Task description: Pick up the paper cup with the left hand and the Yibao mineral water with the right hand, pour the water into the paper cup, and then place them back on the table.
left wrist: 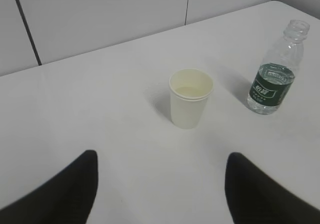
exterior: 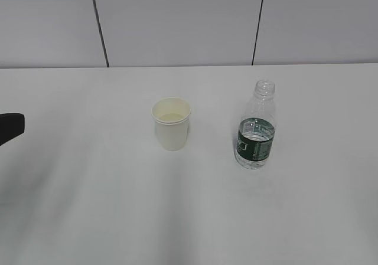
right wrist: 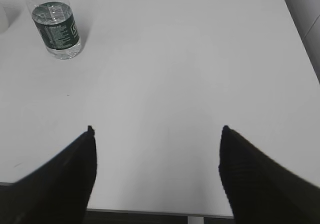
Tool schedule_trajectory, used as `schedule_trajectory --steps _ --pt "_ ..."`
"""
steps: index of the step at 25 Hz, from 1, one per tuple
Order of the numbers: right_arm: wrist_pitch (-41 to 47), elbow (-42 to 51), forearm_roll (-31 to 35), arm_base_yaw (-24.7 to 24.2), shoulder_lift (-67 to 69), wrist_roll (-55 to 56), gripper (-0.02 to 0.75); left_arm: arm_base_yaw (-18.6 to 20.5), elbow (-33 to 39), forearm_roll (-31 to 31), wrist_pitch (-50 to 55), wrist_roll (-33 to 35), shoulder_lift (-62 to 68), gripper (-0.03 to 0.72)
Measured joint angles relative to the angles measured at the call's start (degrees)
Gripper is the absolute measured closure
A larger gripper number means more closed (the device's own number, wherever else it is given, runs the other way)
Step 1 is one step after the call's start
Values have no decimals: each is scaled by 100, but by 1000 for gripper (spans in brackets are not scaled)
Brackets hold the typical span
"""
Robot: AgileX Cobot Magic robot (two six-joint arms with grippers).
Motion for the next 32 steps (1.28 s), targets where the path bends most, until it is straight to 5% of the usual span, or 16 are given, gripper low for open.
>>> schedule_trajectory --steps 7,16,22,29,32 --pt "0 0 0 0 0 0 146 0 0 -415 -82 47 0 200" --pt "0 0 0 0 0 0 146 0 0 -1693 -120 1204 0 200" --pt "0 0 0 0 0 0 146 0 0 -582 -121 955 51 200" --pt "0 0 0 0 0 0 146 0 0 -344 -158 741 51 200" --pt "0 0 0 0 0 0 146 0 0 -6 -158 51 30 200"
